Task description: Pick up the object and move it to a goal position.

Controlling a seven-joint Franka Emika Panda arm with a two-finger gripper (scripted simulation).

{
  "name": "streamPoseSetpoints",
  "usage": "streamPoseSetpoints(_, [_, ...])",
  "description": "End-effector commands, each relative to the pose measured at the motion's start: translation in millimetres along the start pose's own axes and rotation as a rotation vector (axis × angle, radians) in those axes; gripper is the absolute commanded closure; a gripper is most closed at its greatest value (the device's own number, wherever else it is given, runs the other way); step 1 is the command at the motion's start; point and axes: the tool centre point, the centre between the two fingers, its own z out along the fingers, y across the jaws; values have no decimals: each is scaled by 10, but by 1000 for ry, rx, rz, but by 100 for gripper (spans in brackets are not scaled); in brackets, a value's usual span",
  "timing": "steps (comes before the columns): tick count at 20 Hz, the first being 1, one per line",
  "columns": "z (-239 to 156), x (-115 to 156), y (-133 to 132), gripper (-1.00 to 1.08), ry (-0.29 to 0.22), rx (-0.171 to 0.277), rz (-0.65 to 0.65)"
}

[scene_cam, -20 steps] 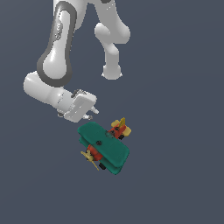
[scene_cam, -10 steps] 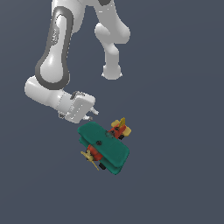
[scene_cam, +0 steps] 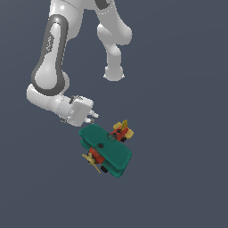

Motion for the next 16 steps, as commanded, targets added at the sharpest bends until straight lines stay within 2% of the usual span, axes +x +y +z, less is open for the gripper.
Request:
streamPoseSetpoints(1, [34, 7, 40, -20, 9, 27, 6])
streamPoseSetpoints(16, [-32, 101, 202, -20, 106, 153, 2])
